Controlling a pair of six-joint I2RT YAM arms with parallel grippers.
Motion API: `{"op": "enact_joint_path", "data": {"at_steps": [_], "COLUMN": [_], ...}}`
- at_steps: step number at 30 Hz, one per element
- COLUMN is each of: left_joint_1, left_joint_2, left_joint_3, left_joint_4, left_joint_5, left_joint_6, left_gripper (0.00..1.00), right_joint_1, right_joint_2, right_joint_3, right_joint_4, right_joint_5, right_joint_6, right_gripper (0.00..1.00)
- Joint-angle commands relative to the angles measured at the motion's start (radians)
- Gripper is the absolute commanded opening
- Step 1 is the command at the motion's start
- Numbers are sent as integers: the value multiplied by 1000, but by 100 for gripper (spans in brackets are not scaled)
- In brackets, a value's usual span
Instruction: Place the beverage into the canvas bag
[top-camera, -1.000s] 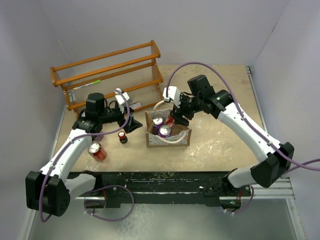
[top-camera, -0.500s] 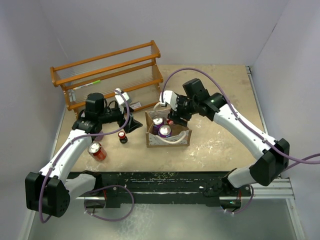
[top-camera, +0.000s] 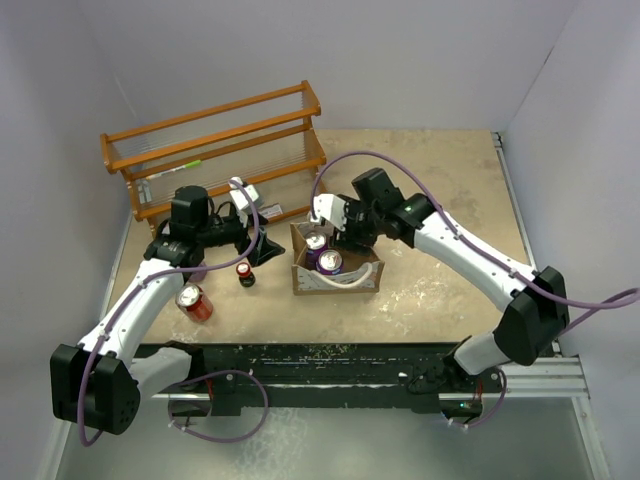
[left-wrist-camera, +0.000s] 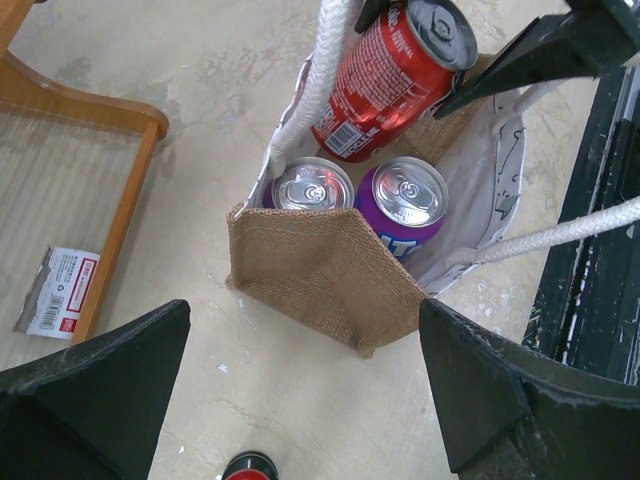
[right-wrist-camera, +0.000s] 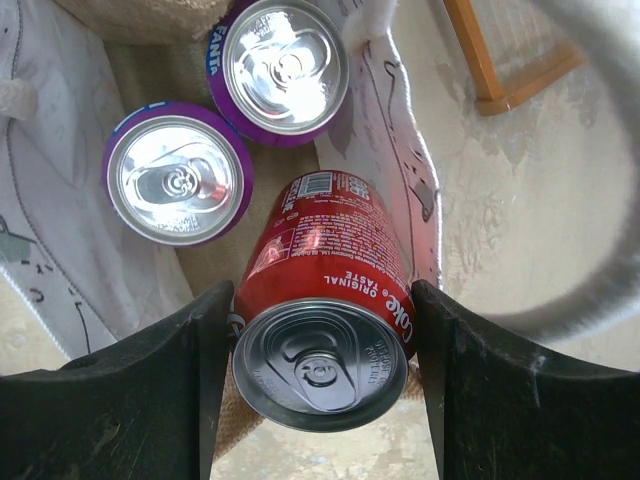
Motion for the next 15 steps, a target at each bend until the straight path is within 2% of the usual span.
{"op": "enact_joint_path", "data": {"at_steps": [1,15], "left_joint_1": [-1,-1], "left_joint_2": [-25,-27], "left_joint_3": [15,10], "left_joint_4": [27,32], "left_joint_5": [15,18], "left_joint_6": [16,21], "left_gripper": [99,99], "right_joint_1": [31,47], "right_joint_2": [6,97], "right_joint_3": [7,18], "right_joint_4": [108,140], "right_joint_5": [61,96], "right_joint_6": [-51,-126], "right_gripper": [16,17]}}
